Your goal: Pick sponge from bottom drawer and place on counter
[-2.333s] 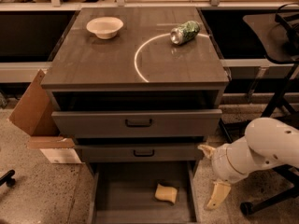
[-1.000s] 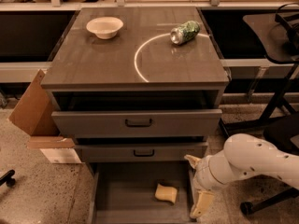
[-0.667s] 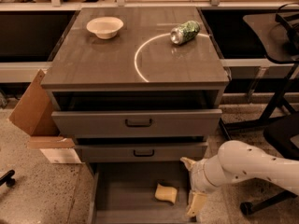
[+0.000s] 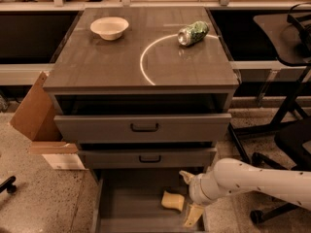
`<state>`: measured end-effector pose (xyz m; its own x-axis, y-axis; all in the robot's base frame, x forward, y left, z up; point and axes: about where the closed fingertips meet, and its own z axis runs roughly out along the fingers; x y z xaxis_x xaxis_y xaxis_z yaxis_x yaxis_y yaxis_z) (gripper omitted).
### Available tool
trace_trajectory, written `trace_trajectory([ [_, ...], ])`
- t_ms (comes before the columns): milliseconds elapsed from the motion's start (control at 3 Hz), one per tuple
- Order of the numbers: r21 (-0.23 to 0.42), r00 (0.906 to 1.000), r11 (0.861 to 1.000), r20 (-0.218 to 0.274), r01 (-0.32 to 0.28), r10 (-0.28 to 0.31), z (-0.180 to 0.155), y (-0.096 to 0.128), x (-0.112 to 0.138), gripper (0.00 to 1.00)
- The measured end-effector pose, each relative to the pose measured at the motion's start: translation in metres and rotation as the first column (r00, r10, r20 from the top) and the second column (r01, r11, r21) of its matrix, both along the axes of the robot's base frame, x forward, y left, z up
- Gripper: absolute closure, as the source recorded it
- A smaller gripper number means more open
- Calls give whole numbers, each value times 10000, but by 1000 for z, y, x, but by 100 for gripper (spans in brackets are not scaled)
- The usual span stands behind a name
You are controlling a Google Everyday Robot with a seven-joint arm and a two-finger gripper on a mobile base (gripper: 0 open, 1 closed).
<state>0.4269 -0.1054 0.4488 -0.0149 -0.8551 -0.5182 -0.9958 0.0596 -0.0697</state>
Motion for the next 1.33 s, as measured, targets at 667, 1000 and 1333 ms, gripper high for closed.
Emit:
trace_trajectory([
  [667, 495, 9997, 9988, -254, 19, -7, -44, 12, 3, 0],
  [1000, 527, 9990, 9986, -457, 28, -3, -69, 9, 6, 0],
  [1333, 496, 9986, 9988, -537, -15, 41, -106, 2, 13, 0],
])
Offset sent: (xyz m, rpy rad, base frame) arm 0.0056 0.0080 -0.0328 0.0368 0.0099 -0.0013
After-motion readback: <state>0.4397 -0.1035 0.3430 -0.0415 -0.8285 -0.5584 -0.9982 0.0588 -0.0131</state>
